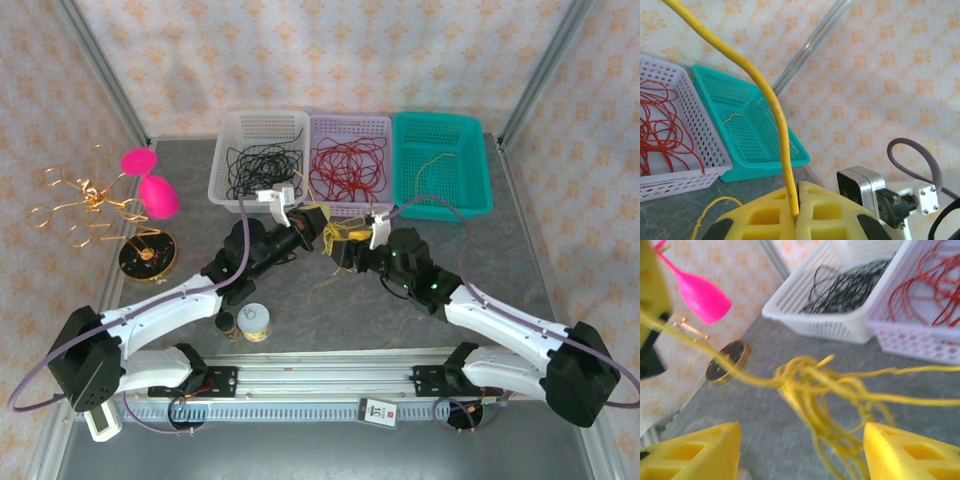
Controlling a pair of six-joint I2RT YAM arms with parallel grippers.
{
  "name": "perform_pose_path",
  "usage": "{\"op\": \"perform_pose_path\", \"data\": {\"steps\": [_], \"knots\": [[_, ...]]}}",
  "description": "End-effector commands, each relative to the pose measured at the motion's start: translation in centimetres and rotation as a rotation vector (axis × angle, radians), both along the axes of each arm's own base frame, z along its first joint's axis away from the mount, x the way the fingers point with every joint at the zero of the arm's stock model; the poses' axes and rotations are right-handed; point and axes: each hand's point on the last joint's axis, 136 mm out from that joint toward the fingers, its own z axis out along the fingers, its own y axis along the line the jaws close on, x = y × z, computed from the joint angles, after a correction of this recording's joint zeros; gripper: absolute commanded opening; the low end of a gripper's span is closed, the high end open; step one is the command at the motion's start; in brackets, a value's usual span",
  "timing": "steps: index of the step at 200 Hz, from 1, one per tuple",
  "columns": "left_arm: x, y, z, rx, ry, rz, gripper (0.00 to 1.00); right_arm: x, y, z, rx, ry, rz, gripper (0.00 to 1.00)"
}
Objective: Untangle the cables
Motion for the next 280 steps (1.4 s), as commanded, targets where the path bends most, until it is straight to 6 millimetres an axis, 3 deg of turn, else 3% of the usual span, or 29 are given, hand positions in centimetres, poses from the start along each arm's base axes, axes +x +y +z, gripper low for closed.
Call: {"op": "perform_pose_path", "data": {"steps": [1,15,51,114,147,183,200,239,280], "knots": [[-0.1,0.8,2.4,-0.066,0.023,0.067,0.0,2.6,-1.8,2.4,0.017,-0.157,-0.167,0.65],[-0.3,1.1,2.6,-0.069,0.031,0.076,0.0,2.6,-1.6,2.2,0.023,-0.182,-0.154,0.67],[-0.2,1.3,2.8,-0.064,0.047,0.093,0.0,1.6,1.3,1.3,0.029,-0.155,-0.016,0.65],[0.3,1.1,3.0,-0.067,0.054,0.117,0.0,0.6,1.1,0.1,0.036,-0.121,0.007,0.64],[0.5,0.8,3.1,-0.073,0.051,0.112,0.0,-1.0,1.4,0.2,0.045,-0.142,0.086,0.76],[0.2,0.2,3.1,-0.074,0.056,0.084,0.0,1.5,2.1,-1.6,-0.024,-0.111,0.019,0.73],[-0.1,0.4,3.4,-0.075,0.05,0.085,0.0,2.8,2.5,-2.2,-0.049,-0.112,-0.001,0.65],[-0.6,2.2,5.1,-0.055,0.01,0.139,0.0,4.0,1.7,-6.3,-0.1,0.002,-0.061,0.24],[-1.1,3.7,8.8,0.012,-0.07,0.186,0.0,2.9,-1.1,-11.9,-0.133,0.155,-0.127,0.1]]}}
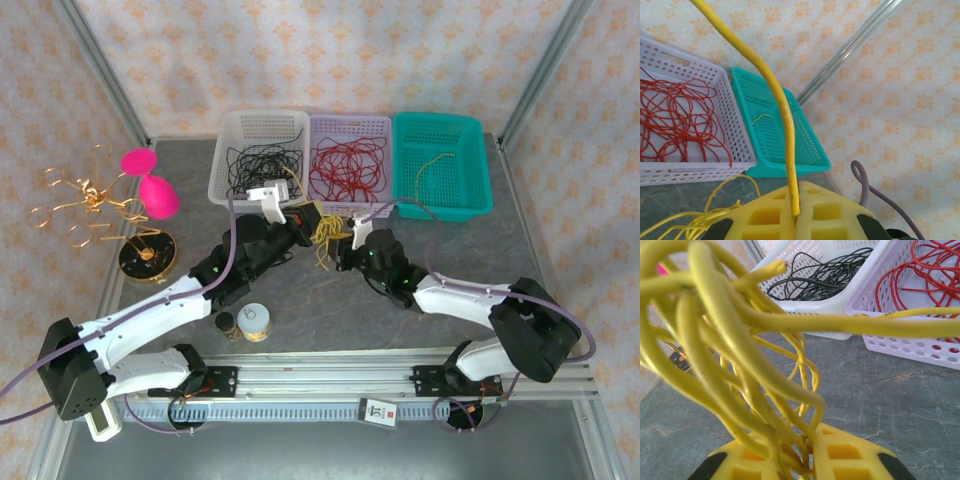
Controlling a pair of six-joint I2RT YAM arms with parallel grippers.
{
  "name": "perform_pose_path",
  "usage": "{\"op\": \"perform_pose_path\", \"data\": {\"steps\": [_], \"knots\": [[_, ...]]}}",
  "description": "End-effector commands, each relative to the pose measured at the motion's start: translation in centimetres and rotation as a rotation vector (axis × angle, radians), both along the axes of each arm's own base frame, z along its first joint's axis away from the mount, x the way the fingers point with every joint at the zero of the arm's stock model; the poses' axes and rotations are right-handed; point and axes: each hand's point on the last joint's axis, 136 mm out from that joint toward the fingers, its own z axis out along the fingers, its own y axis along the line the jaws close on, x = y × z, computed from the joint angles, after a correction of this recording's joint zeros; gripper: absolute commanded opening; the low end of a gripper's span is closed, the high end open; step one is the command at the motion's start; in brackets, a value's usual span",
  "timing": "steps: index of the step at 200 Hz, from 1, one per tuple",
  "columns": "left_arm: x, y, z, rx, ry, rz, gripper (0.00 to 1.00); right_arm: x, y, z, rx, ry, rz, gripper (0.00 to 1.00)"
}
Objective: Untangle the cables
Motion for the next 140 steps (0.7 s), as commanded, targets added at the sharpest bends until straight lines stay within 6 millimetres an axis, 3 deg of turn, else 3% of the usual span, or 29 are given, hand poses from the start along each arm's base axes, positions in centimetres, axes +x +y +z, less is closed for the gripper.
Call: {"op": "perform_pose_path", "data": {"steps": [1,36,94,140], "knots": [[-1.0,1.9,7.4,-0.034,-0.16,0.047,0.0,-0.2,-3.6,-5.7,-0.063,0.158,-0.125,0.1],[-1.4,3.8,10.3,0.032,-0.219,0.109,0.0,-1.0,-7.1,-10.0,-0.127,0.289,-0.208,0.06],[-2.1,7.5,14.7,0.117,-0.298,0.208,0.0,-1.2,-11.2,-13.7,-0.21,0.447,-0.348,0.04],[-2.3,10.4,15.8,0.196,-0.322,0.307,0.0,-0.9,-13.4,-13.9,-0.151,0.55,-0.46,0.06]]}}
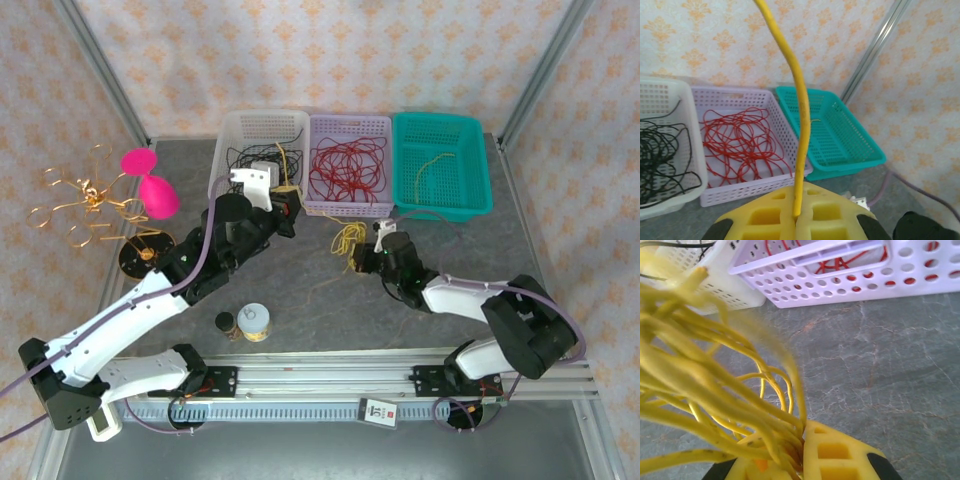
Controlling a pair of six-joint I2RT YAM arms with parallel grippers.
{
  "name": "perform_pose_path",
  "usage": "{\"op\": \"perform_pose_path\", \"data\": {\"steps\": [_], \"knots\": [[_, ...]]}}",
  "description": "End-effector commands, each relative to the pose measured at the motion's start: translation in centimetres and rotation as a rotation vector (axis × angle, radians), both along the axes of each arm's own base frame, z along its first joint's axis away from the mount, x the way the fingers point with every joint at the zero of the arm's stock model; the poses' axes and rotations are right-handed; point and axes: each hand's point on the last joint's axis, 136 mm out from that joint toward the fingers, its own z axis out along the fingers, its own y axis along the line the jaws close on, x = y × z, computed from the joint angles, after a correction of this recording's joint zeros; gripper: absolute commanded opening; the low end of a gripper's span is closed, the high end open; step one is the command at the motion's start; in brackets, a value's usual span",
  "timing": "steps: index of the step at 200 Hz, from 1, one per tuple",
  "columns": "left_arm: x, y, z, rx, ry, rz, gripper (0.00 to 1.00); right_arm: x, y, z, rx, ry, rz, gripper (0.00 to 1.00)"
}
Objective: Untangle the cables
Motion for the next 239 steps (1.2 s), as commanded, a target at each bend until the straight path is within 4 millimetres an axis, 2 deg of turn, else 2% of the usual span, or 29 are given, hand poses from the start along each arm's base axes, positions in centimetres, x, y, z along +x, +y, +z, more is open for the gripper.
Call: {"op": "perform_pose_path", "data": {"steps": [1,41,69,91,137,162,186,200,219,239], "knots": [[-1.8,6.0,10.9,-0.131,-0.27,0.169,0.0,-2.4,-6.4,-7.0,-0.13,0.311,-0.236,0.06],[-2.8,10.3,11.0,-0.092,-0.293,0.311,0.0,-1.7,-8.3,-6.8,-0.111,0.343,-0.307,0.05],[-3.5,12.5,11.0,-0.064,-0.293,0.383,0.0,-2.1,-9.4,-7.7,-0.154,0.367,-0.316,0.05],[-4.2,15.1,11.2,-0.043,-0.301,0.493,0.0,-2.4,-10.8,-7.9,-0.174,0.377,-0.354,0.06],[-5.7,18.4,13.6,0.001,-0.344,0.624,0.0,-2.5,-12.6,-8.0,-0.152,0.405,-0.417,0.02],[-6.2,19.9,16.0,0.02,-0.38,0.703,0.0,-2.6,-13.3,-8.3,-0.129,0.424,-0.443,0.01],[-6.0,19.9,17.9,0.036,-0.412,0.726,0.0,-2.8,-13.5,-8.3,-0.131,0.442,-0.449,0.0],[-5.2,19.5,18.4,0.066,-0.416,0.733,0.0,-2.8,-13.0,-7.7,-0.118,0.43,-0.417,0.0],[-3.7,17.8,18.4,0.09,-0.413,0.683,0.0,-2.9,-13.0,-6.9,-0.12,0.422,-0.403,0.01],[-2.2,15.7,17.4,0.097,-0.404,0.609,0.0,-3.1,-13.1,-6.0,-0.135,0.418,-0.392,0.02]]}}
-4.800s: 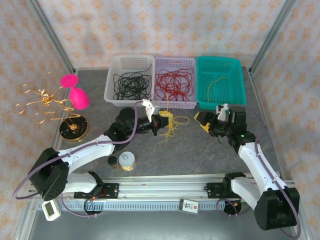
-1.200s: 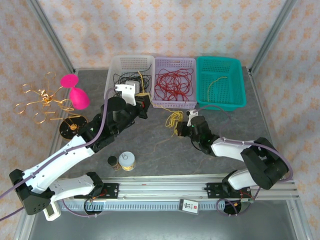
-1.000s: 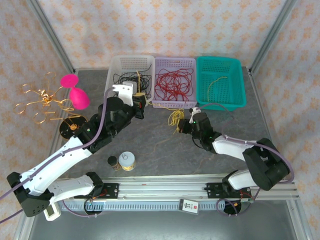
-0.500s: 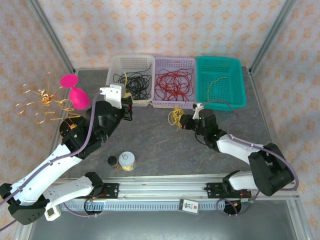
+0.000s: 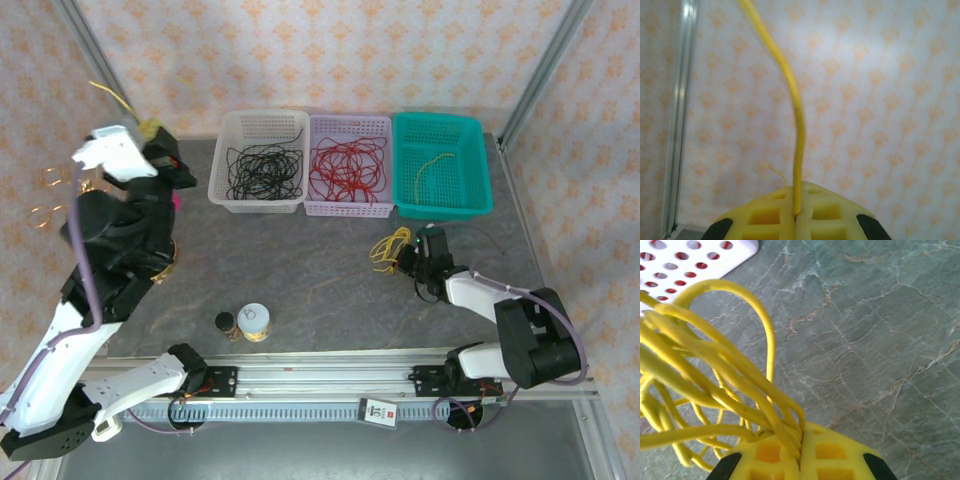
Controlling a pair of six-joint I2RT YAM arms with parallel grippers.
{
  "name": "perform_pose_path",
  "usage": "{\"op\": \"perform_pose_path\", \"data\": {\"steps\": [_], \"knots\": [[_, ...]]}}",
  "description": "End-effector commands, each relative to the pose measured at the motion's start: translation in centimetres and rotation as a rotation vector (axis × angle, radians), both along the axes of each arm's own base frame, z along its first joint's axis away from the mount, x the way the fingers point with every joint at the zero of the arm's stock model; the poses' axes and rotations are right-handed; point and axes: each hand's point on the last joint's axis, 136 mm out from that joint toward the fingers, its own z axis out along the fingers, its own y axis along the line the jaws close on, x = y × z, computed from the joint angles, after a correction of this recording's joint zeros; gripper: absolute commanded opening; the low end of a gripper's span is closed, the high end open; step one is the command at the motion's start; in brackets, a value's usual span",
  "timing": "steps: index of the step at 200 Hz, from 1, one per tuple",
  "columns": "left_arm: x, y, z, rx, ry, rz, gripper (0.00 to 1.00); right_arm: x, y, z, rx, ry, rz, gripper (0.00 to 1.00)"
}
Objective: Untangle the cables
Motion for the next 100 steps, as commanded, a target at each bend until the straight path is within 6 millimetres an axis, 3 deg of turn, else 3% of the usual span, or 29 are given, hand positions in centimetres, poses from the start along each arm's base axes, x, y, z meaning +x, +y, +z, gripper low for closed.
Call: {"op": "perform_pose_path", "data": {"steps": [1,26,47,64,100], "knots": [[2.5,-2.1,-1.5,0.055,0.039,-0.015,0.0,-2.7,-1.8,-1.6,-0.105,0.125,-0.018,0.02],[4.0,-5.1,-3.3,0.063,0.072,-0.142,0.0,-3.1,0.3,0.2,-0.028,0.107,0.079,0.1],[4.9,-8.4,-5.2,0.095,0.12,-0.29,0.0,-4.1,2.4,1.5,-0.012,0.12,0.189,0.29],[5.2,-10.9,-6.8,0.11,0.153,-0.412,0.0,-4.6,2.6,2.2,-0.063,0.132,0.217,0.43],[5.7,-14.8,-11.0,0.113,0.251,-0.591,0.0,-3.4,1.8,8.8,-0.106,-0.016,0.192,0.61]]}}
